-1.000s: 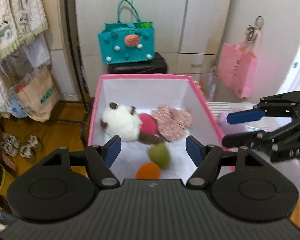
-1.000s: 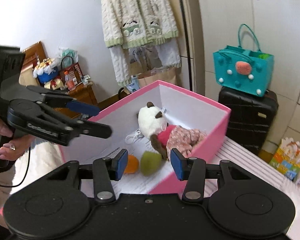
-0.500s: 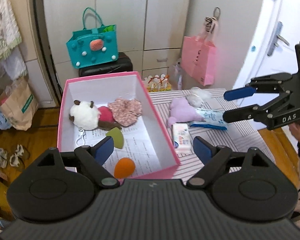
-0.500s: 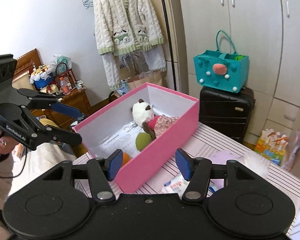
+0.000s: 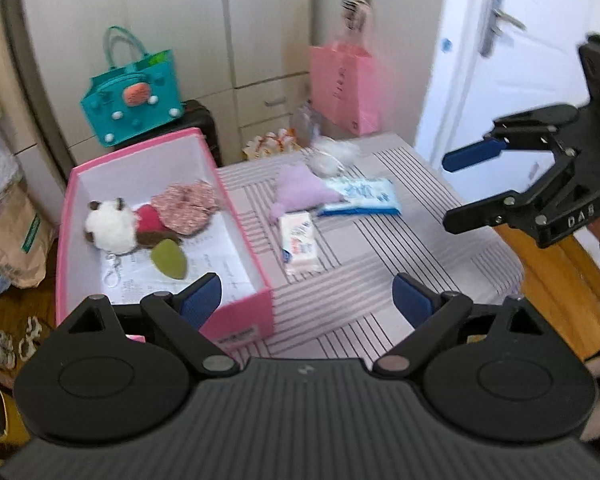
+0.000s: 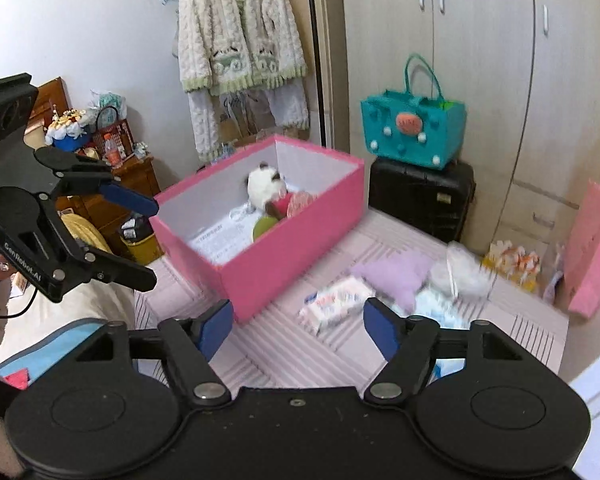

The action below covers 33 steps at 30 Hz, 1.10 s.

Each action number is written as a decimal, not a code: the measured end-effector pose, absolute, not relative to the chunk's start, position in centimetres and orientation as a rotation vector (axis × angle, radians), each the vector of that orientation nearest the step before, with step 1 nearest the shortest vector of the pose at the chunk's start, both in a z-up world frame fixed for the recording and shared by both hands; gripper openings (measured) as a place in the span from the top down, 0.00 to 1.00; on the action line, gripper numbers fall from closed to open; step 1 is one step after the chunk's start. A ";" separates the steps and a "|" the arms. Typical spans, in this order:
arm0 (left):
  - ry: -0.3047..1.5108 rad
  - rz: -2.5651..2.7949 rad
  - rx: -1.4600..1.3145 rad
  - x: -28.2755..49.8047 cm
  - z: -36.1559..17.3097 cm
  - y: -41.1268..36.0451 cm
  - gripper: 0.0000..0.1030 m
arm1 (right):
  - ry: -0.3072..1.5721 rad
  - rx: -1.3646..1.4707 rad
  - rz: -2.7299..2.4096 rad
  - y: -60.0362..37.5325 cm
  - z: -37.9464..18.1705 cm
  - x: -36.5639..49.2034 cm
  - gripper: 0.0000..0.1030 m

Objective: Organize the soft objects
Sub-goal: 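Withdraw both tools from the box toward the tissue pack and bath puff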

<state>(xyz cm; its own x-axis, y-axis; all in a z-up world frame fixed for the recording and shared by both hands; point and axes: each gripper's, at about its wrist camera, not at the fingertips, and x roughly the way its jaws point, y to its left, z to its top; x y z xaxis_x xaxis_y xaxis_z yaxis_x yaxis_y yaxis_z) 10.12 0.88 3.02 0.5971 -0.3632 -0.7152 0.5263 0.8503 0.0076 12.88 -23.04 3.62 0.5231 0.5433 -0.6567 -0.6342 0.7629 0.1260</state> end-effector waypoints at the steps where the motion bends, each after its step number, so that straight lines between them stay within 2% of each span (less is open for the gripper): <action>1: 0.772 -0.535 0.252 9.9 2.7 0.4 0.10 | 0.754 -0.125 0.708 -23.2 3.3 12.7 0.21; 11: 0.770 -0.589 0.288 9.1 -0.1 -2.2 0.10 | 0.780 -0.121 0.689 -24.5 0.6 11.0 0.19; 27: 0.593 -0.541 0.276 10.2 -4.2 -4.6 0.13 | 0.478 -0.121 0.526 -27.7 -3.4 11.6 0.18; 33: 0.579 -0.540 0.257 12.2 -4.9 -5.6 0.15 | 0.483 -0.063 0.510 -28.3 -3.9 13.4 0.18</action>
